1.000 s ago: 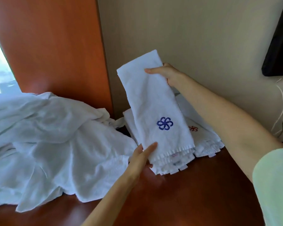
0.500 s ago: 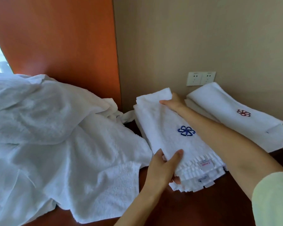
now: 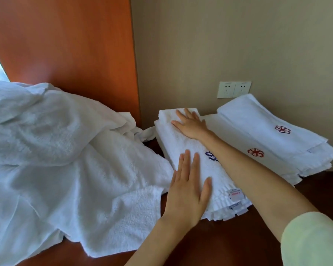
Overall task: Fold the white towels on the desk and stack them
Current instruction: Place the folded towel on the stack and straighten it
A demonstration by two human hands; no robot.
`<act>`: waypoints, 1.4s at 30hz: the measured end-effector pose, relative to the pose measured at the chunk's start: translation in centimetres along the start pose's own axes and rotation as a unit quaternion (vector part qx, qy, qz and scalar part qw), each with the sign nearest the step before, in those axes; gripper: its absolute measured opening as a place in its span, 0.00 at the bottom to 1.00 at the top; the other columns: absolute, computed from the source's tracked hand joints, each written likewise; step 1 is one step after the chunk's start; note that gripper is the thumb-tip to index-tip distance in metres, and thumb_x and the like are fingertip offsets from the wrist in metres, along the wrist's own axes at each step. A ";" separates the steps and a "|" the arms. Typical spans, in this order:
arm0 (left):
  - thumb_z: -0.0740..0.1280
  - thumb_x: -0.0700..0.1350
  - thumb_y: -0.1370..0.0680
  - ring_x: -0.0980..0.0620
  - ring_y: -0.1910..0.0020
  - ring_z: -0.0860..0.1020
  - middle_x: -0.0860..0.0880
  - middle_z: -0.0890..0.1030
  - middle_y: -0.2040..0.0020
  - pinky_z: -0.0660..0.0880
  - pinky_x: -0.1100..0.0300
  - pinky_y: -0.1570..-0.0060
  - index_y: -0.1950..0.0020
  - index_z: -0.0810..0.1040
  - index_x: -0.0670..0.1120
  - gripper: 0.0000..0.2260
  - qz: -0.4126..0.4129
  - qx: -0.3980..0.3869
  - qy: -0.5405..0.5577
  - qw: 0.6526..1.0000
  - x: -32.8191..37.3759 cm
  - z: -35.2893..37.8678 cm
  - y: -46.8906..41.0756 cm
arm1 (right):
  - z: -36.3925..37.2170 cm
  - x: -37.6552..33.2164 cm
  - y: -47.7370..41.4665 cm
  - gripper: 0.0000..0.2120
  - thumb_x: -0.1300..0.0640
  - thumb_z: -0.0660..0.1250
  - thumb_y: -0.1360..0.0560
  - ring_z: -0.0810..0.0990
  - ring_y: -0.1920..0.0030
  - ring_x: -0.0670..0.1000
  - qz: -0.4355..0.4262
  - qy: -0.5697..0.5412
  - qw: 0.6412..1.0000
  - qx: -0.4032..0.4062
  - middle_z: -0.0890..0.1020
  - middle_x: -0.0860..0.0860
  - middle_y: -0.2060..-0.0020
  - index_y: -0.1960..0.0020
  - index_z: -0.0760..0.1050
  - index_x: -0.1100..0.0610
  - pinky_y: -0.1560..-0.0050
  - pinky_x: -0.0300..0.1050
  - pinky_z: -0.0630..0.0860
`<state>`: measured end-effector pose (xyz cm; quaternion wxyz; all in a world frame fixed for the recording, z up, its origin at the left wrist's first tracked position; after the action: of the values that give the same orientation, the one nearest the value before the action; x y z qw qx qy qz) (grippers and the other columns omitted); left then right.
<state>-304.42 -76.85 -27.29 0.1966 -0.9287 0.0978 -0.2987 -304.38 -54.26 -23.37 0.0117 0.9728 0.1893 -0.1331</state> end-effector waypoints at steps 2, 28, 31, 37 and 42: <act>0.41 0.63 0.21 0.58 0.24 0.35 0.53 0.38 0.21 0.48 0.54 0.23 0.21 0.43 0.52 0.31 -0.007 -0.012 -0.001 1.000 -0.3 -0.1 0.1 | -0.1 -0.3 0.7 0.30 0.36 0.45 0.19 0.40 0.22 0.57 -0.003 0.009 1.000 0.000 0.39 0.48 0.22 0.21 0.41 0.44 0.26 0.65 0.44; 0.66 0.54 0.22 0.39 0.24 0.35 0.47 0.30 0.23 0.44 0.33 0.29 0.22 0.38 0.59 0.41 -0.312 -0.013 -0.343 0.886 -17.5 -29.3 12.6 | -3.1 -40.5 14.2 0.35 0.46 0.63 0.22 0.56 0.24 0.52 -0.352 -0.117 0.918 0.139 0.58 0.51 0.24 0.21 0.51 0.53 0.27 0.49 0.53; 0.64 0.54 0.21 0.37 0.24 0.34 0.45 0.30 0.23 0.43 0.34 0.29 0.22 0.39 0.58 0.38 -0.326 -0.013 -0.376 0.867 -17.3 -29.2 12.4 | -5.1 -41.0 12.9 0.25 0.43 0.63 0.22 0.67 0.33 0.54 -0.336 -0.034 0.921 0.192 0.71 0.51 0.33 0.28 0.67 0.49 0.30 0.48 0.56; 0.55 0.49 0.17 0.43 0.23 0.35 0.42 0.32 0.23 0.41 0.41 0.25 0.22 0.36 0.43 0.32 -0.299 -0.053 -0.507 0.806 -16.0 -27.5 11.2 | -11.6 -40.7 14.8 0.22 0.47 0.55 0.17 0.77 0.47 0.58 -0.332 -0.119 0.887 0.300 0.83 0.55 0.55 0.57 0.80 0.59 0.31 0.45 0.57; 0.54 0.47 0.17 0.43 0.22 0.40 0.41 0.36 0.22 0.38 0.45 0.25 0.22 0.39 0.40 0.31 -0.301 -0.091 -0.531 0.787 -14.9 -27.9 10.1 | -17.1 -41.6 18.7 0.24 0.47 0.55 0.17 0.71 0.63 0.58 -0.374 -0.200 0.846 0.321 0.67 0.48 0.74 0.71 0.58 0.52 0.54 0.50 0.67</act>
<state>-333.56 -90.08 -18.54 0.0321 -0.9367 -0.2801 0.2078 -330.20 -85.58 3.57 -0.3147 0.7296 0.4793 -0.3727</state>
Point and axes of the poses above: each hand's wrist, its own y-axis away from the middle knuckle, its own z-axis out of the palm, x = y × z, the point moved 9 cm from there along -y, towards the middle knuckle
